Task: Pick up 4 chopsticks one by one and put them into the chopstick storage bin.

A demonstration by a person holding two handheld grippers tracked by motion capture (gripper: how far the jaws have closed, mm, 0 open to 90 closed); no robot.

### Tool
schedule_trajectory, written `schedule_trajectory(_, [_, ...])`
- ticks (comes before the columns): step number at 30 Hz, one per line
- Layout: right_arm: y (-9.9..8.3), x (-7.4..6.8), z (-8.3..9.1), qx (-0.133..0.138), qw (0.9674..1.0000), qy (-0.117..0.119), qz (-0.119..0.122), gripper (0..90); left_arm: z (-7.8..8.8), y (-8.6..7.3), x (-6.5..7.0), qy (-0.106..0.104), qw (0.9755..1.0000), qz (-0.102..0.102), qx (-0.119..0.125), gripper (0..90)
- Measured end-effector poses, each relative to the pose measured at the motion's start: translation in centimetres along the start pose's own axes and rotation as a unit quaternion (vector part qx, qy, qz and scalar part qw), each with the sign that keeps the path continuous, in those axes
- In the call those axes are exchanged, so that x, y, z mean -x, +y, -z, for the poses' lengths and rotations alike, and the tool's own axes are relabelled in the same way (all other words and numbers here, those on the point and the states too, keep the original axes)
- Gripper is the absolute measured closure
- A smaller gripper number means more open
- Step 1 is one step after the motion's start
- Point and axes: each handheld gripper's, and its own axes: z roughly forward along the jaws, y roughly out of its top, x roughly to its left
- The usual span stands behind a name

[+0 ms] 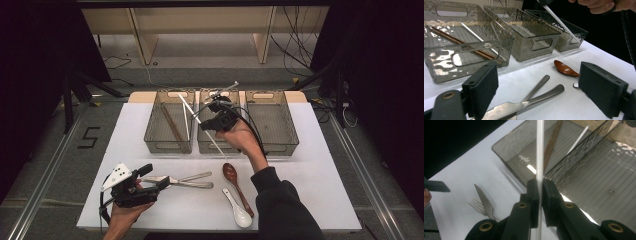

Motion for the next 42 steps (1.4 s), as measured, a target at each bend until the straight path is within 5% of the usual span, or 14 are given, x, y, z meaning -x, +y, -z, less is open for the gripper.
schedule_trajectory(6, [1.4, -0.3, -1.1, 0.005, 1.0, 0.0, 0.001, 85.1, 0.0, 0.0, 0.0, 0.0, 1.0, 0.0, 0.0, 15.9])
schedule_trajectory(25, [5.2, 0.4, -3.6, 0.047, 0.9976, 0.003, -0.051, 85.0, 0.0, 0.1, 0.0, -0.002, 1.0, 0.001, 0.004, 15.9])
schedule_trajectory(42, [7.3, 0.6, -6.5, 0.078, 0.9923, -0.012, -0.095, 85.0, 0.1, 0.1, 0.0, -0.004, 1.0, -0.001, 0.003, 15.9])
